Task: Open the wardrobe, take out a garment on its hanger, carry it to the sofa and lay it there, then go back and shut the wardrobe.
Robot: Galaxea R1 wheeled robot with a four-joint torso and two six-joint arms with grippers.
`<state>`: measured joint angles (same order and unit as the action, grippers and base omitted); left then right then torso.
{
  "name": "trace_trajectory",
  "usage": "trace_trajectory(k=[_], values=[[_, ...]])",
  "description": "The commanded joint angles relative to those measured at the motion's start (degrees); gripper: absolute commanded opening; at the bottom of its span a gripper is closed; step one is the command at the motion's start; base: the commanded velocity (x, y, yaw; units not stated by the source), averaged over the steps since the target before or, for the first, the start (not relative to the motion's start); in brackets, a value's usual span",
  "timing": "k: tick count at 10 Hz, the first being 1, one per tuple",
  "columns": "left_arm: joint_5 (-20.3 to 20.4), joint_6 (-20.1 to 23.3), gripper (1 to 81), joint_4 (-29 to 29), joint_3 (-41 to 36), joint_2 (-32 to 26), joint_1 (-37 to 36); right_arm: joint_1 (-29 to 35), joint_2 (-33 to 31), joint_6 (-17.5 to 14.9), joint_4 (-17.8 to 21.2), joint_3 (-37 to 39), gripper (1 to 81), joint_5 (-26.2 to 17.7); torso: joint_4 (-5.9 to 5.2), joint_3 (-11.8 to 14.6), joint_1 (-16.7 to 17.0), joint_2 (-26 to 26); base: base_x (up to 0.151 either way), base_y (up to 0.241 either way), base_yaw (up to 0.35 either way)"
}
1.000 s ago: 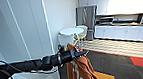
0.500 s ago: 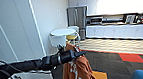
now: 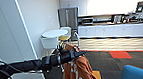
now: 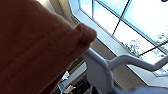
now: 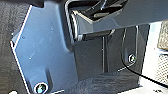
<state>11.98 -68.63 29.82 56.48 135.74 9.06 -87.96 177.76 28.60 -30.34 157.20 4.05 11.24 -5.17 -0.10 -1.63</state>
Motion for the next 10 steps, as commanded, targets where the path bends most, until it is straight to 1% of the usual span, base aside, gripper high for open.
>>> trace_trajectory(k=[1, 10], values=[[4.89, 1.75, 1.0, 2.09, -1.9, -0.2, -10.5, 2.21, 0.51, -0.03, 0.2, -0.5, 81.1, -2.38, 0.0, 0.0, 0.0, 0.0, 0.0, 0.0, -0.237], [4.46, 1.75, 1.0, 2.09, -2.16, -0.2, -10.5, 2.21, 0.52, -0.03, 0.2, -0.5, 81.1, -2.38, 0.0, 0.0, 0.0, 0.0, 0.0, 0.0, -0.237]])
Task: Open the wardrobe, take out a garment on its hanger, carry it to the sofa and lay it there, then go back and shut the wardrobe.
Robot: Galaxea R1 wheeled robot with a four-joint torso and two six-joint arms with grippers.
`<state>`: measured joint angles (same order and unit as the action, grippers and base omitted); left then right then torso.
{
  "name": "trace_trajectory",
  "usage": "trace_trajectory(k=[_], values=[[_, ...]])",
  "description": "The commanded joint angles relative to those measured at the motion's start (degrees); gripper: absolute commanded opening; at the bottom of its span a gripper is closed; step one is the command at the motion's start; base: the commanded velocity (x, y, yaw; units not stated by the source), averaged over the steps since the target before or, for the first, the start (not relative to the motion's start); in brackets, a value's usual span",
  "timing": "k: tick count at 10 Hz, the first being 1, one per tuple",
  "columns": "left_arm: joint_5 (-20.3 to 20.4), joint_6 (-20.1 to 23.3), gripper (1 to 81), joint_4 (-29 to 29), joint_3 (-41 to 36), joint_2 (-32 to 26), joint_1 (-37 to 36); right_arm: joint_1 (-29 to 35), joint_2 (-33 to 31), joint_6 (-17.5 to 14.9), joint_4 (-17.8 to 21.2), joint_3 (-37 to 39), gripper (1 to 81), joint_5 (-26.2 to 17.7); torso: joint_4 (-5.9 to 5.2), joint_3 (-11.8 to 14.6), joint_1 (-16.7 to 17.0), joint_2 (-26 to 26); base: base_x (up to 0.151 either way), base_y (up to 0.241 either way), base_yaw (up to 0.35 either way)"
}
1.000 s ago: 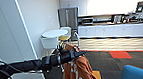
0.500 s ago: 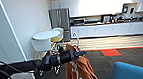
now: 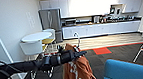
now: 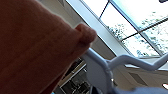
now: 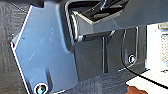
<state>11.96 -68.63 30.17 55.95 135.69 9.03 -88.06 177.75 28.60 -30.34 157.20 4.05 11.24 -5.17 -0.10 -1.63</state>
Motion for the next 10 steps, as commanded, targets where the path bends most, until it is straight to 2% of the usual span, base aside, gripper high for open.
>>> trace_trajectory(k=[1, 10], values=[[4.3, 1.75, 1.0, 1.82, -1.55, 0.02, -10.48, 2.32, 0.53, -0.03, 0.2, -0.5, 81.1, -2.38, 0.0, 0.0, 0.0, 0.0, 0.0, 0.0, -0.239], [4.3, 1.75, 1.0, 1.82, -1.64, 0.02, -10.48, 2.32, 0.61, -0.03, 0.2, -0.5, 81.1, -2.38, 0.0, 0.0, 0.0, 0.0, 0.0, 0.0, -0.244]])
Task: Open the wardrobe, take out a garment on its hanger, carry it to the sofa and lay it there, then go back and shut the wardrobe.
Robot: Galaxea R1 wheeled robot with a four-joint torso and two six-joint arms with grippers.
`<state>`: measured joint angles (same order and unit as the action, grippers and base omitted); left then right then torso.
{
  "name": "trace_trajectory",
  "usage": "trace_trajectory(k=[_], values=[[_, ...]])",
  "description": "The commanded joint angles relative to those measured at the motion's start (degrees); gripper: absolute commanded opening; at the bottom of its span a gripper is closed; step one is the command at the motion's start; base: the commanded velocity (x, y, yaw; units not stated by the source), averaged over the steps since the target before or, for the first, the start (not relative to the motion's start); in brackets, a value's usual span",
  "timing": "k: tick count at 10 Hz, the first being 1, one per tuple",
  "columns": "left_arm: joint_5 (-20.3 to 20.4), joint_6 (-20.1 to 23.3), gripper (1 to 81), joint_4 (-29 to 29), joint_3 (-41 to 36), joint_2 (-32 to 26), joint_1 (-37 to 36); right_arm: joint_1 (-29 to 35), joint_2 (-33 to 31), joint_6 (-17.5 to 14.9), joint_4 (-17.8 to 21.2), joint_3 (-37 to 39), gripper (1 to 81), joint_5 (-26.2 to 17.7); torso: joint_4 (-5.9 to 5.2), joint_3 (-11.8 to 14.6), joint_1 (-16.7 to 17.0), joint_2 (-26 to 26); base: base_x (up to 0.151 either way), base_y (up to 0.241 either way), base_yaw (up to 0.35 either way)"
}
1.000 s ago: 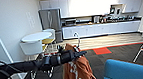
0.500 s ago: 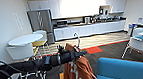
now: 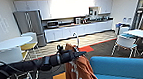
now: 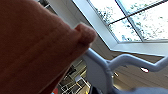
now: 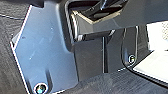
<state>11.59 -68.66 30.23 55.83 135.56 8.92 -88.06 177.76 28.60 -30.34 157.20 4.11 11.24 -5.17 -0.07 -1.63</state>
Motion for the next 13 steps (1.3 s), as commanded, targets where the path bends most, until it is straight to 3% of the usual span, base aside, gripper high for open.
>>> trace_trajectory(k=[1, 13], values=[[4.75, 1.77, 1.0, 1.76, -1.6, 0.07, -10.37, 2.32, 0.6, -0.03, 0.2, -0.5, 81.1, -2.44, 0.0, 0.0, 0.0, 0.0, 0.0, 0.0, -0.248], [4.75, 1.95, 1.0, 1.85, -2.31, -0.81, -10.19, 2.14, 0.6, -0.03, 0.28, -0.5, 81.1, -2.43, 0.0, 0.0, 0.0, 0.0, 0.0, 0.0, -0.249]])
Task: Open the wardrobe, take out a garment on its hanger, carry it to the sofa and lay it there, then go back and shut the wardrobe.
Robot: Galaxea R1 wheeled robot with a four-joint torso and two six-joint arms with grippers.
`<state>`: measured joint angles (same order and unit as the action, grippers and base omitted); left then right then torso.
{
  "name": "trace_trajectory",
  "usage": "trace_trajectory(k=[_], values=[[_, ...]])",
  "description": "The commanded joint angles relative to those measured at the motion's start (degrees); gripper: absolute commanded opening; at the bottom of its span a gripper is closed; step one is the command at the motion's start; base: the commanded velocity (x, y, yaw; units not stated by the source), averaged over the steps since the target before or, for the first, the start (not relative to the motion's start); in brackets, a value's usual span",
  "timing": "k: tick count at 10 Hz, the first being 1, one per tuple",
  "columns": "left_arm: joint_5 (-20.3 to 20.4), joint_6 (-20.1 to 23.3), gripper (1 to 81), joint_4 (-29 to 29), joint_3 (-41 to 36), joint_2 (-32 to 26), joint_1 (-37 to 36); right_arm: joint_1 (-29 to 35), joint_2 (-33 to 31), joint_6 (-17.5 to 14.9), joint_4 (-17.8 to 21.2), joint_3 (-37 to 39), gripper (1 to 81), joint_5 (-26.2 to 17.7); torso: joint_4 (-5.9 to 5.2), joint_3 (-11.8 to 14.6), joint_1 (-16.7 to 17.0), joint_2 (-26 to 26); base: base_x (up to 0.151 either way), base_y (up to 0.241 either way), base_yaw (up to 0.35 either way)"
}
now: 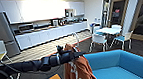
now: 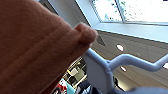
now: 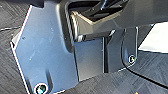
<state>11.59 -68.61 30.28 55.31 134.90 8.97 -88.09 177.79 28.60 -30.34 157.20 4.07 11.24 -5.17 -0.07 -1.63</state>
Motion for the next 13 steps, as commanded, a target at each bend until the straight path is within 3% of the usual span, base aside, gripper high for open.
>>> trace_trajectory(k=[1, 13], values=[[4.67, 1.9, 1.0, 1.8, -1.87, -0.24, -10.24, 2.17, 0.58, -0.03, 0.28, -0.5, 81.1, -2.32, 0.0, 0.0, 0.0, 0.0, 0.0, 0.0, -0.249], [4.49, 1.9, 1.0, 2.24, -2.4, -1.12, -9.89, 2.25, 0.58, -0.03, 0.2, -0.5, 81.1, -2.4, 0.0, 0.0, 0.0, 0.0, 0.0, 0.0, -0.252]])
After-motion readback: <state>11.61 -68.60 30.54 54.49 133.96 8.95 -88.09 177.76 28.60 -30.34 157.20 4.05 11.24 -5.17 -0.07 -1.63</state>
